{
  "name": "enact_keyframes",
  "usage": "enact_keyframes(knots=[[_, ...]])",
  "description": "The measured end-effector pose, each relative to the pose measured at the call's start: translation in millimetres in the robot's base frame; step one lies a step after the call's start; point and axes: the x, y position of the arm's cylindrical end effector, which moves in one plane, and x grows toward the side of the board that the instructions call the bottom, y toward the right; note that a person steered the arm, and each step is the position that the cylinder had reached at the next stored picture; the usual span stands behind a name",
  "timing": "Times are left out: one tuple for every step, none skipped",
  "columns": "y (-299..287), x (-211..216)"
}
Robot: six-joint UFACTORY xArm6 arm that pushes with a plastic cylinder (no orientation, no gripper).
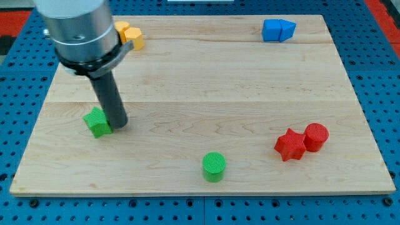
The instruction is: Slide the green circle towards center of the board
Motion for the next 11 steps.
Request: enact_keyframes(knots=[[75.0,-15.0],[155.6,-15.2],[192.2,12.3],[192.4,46.4],[201.6,73.4],[219.9,78.8],[219.6,106.0],[187.4,126.6],[172.4,110.6],[172.9,80.8],[172.5,63.6]])
